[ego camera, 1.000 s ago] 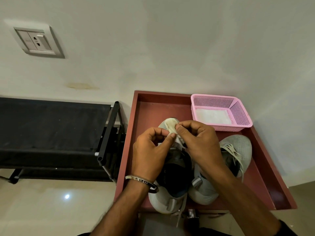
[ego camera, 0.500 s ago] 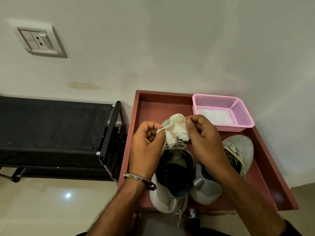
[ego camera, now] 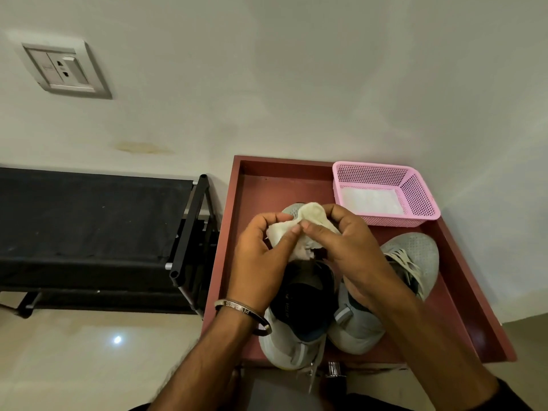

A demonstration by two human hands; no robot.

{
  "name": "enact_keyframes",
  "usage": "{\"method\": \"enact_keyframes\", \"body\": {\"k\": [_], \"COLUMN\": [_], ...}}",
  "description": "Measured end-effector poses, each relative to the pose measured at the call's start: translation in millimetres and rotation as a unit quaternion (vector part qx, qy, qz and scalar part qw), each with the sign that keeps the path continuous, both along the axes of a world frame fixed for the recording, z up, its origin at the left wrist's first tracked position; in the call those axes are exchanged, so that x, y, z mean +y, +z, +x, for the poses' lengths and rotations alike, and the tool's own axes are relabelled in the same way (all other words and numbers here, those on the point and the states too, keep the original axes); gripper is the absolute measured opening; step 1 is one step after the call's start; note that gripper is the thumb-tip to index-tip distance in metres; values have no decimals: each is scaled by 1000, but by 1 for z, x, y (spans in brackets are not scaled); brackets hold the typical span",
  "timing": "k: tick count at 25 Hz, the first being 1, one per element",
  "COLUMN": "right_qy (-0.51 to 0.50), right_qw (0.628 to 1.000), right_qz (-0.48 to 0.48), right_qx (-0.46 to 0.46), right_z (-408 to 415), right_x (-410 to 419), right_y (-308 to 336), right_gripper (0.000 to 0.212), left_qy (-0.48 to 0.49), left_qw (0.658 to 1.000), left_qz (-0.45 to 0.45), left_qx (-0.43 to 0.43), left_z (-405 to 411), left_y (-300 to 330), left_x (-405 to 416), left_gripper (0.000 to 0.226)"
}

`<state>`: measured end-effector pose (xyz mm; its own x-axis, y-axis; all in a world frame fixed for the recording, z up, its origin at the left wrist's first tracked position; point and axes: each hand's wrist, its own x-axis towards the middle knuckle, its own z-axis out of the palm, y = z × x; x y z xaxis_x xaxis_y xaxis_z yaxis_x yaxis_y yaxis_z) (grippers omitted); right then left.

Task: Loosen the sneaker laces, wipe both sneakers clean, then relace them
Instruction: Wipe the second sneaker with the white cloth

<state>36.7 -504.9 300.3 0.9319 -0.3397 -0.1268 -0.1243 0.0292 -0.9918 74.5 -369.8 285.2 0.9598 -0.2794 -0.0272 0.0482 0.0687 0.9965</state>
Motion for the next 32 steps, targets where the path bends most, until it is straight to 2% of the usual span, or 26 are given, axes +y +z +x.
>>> {"method": "enact_keyframes", "body": {"k": [2,3,5,7,11,13,16,19,20,21,23,25,27,30,32], "right_qy": [-4,-4,24,63,72,84,45,21,19,9,-29,-29,-1,-22,-47], "right_qw": [999,999,987,955,932,914,924,892,893,909,957,986,993,997,994], "right_qz": [25,6,-124,-247,-296,-337,-332,-415,-410,-373,-248,-151,-107,-43,-33], "right_qx": [-23,-44,-98,-152,-197,-209,-184,-181,-185,-182,-145,-71,-40,-67,-89], "right_z": [-1,-2,-4,-7,-8,-8,-5,-4,-4,-5,-5,-5,-3,-2,-1], "right_x": [-2,-3,0,5,7,7,8,7,8,8,8,6,6,4,1], "right_y": [2,3,2,-1,-1,-4,-8,-8,-9,-8,-3,0,-1,0,1], "right_gripper": [22,23,21,23,20,15,13,13,13,12,19,33,29,28,27], "left_qy": [47,61,67,73,66,56,7,-35,-34,-27,-19,-32,-33,12,36], "left_qw": [999,998,998,997,991,984,966,961,964,965,964,966,969,970,969], "left_qz": [20,17,6,-8,-83,-117,-175,-201,-201,-203,-212,-209,-207,-201,-193], "left_qx": [-6,3,20,33,80,120,192,188,173,163,159,147,133,133,147], "left_z": [2,4,4,3,3,5,4,0,0,1,3,2,1,5,7], "left_y": [0,-1,0,2,8,9,13,18,18,17,14,13,11,8,8], "left_x": [2,4,6,5,6,7,7,4,3,3,3,3,3,4,4], "left_gripper": [5,3,8,12,17,18,21,22,21,18,16,18,19,19,19]}}
